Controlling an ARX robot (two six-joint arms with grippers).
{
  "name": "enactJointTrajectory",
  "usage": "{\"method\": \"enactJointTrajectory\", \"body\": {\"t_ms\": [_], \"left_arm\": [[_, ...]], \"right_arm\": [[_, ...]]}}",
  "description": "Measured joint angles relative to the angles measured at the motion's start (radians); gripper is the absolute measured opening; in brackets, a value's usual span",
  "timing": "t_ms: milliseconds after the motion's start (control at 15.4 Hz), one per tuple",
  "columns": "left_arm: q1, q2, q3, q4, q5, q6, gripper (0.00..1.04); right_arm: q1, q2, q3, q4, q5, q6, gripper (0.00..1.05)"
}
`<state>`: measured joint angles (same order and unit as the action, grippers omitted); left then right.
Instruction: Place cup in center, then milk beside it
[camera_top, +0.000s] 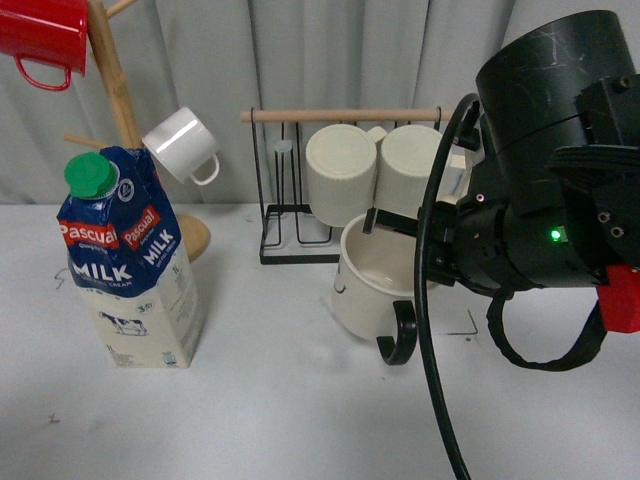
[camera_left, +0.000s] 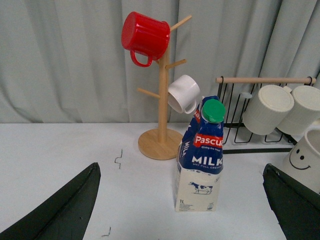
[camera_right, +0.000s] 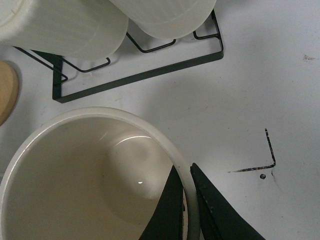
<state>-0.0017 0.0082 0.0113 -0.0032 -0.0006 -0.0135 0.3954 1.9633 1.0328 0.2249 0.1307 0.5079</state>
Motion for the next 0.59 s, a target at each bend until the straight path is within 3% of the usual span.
{"method": "enactJointTrajectory", "body": {"t_ms": [585], "left_arm": [[0.000, 0.000, 0.000, 0.000, 0.000, 0.000, 0.98]], "right_arm": [[0.044, 0.084, 0.095, -0.114, 0.003, -0.003, 0.03]]}}
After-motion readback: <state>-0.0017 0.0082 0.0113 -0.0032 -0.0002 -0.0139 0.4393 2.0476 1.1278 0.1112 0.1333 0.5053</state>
